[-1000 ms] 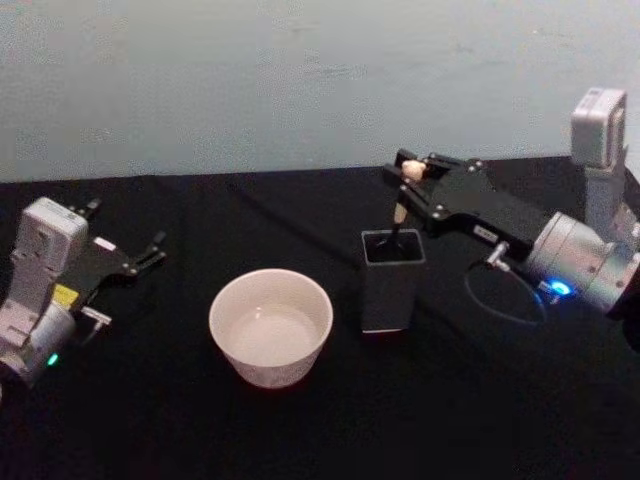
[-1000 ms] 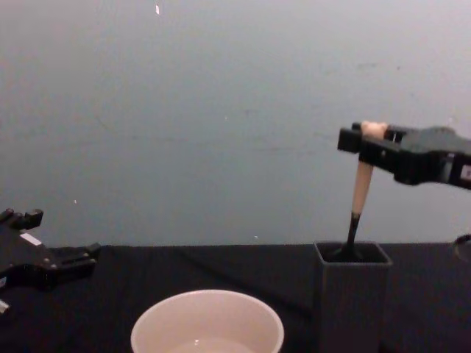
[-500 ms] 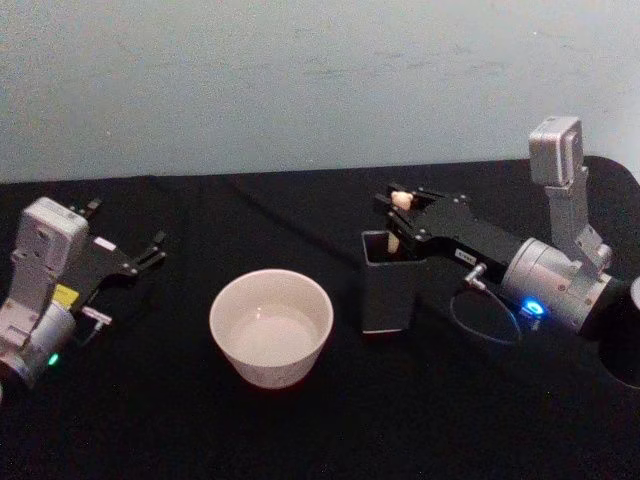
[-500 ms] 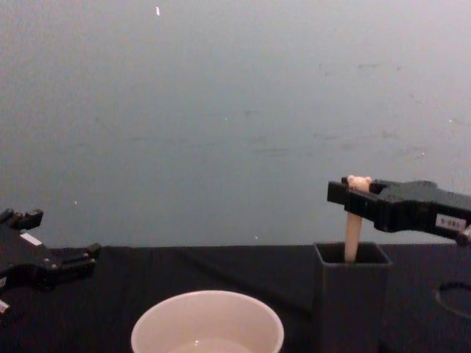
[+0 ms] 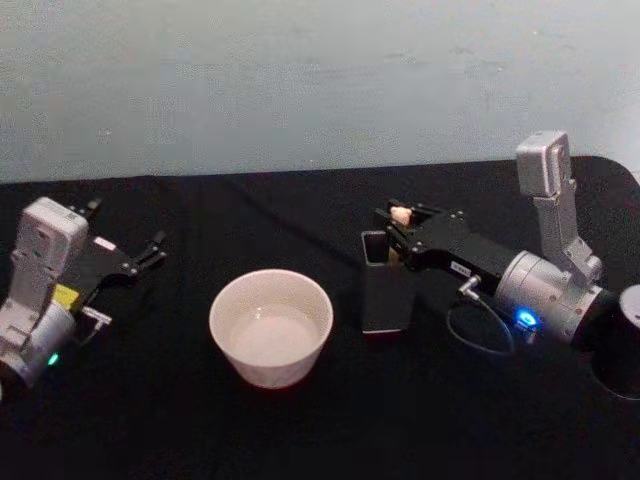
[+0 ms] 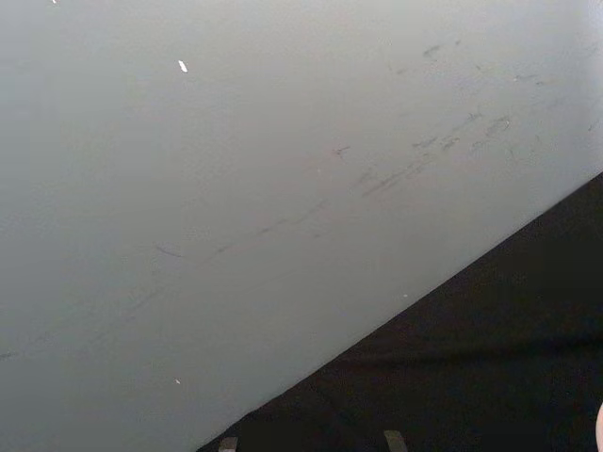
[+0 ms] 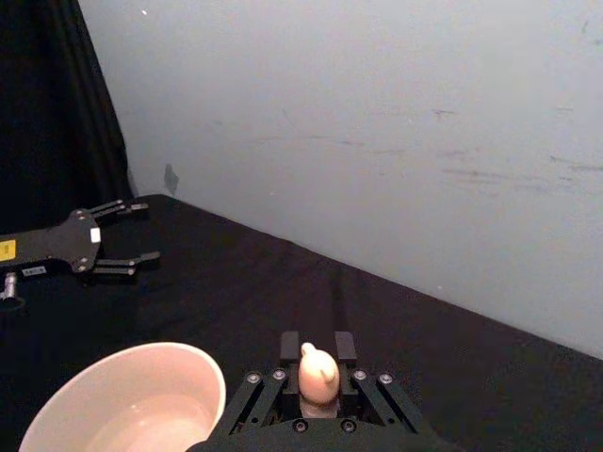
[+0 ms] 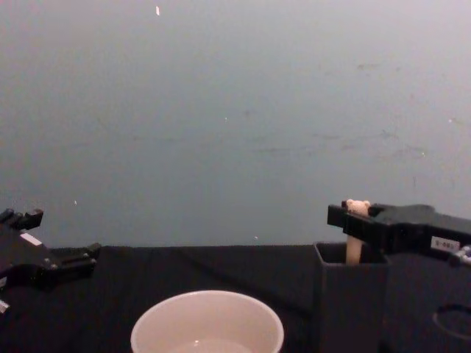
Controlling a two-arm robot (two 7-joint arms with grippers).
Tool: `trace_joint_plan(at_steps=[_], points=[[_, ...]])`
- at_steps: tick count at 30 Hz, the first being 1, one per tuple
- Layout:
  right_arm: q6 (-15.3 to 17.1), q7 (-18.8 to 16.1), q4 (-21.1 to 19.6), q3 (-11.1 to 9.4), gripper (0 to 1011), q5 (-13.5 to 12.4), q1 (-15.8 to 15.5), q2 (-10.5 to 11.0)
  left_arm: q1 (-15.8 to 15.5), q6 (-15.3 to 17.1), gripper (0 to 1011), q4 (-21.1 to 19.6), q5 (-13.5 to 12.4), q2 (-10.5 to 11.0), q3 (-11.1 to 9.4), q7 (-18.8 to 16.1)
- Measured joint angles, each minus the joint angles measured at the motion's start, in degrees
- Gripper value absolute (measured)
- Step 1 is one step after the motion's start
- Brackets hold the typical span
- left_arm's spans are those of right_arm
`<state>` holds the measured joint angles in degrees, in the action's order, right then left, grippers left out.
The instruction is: Pick up the stirring spoon with one hand, stir inside the cup, then place it back in its original position.
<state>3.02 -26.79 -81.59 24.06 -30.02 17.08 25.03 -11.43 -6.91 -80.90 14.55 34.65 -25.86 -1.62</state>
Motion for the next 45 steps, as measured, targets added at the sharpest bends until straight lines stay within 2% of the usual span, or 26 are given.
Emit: trace_joint_plan(at_steps=[16, 22, 23, 35, 36, 41, 45], points=[[0.2, 0.2, 0.0, 0.0, 222, 0.5, 0.0, 0.0, 0.0, 0.0, 1001, 0.0, 0.0, 0.0, 0.0, 0.0], [0.2, 0.1, 0.0, 0.0, 417, 0.4, 0.0, 0.0, 0.0, 0.0, 1001, 0.0, 0.0, 0.0, 0.0, 0.0], [0.2, 0.1, 0.0, 0.0, 417, 0.4, 0.0, 0.0, 0.0, 0.0, 1001, 0.0, 0.0, 0.0, 0.0, 0.0], [0.1, 0.1, 0.0, 0.0, 836, 0.3, 0.0, 0.0, 0.0, 0.0, 1001, 0.0, 0.0, 0.0, 0.0, 0.0], [0.1, 0.1, 0.0, 0.0, 836, 0.3, 0.0, 0.0, 0.0, 0.0, 1001, 0.0, 0.0, 0.0, 0.0, 0.0], [0.1, 0.1, 0.0, 0.0, 982, 0.3, 0.0, 0.0, 0.0, 0.0, 1001, 0.0, 0.0, 0.0, 0.0, 0.0], [-0.1, 0.0, 0.0, -0.1, 1002, 0.3, 0.0, 0.0, 0.0, 0.0, 1001, 0.0, 0.0, 0.0, 0.0, 0.0]])
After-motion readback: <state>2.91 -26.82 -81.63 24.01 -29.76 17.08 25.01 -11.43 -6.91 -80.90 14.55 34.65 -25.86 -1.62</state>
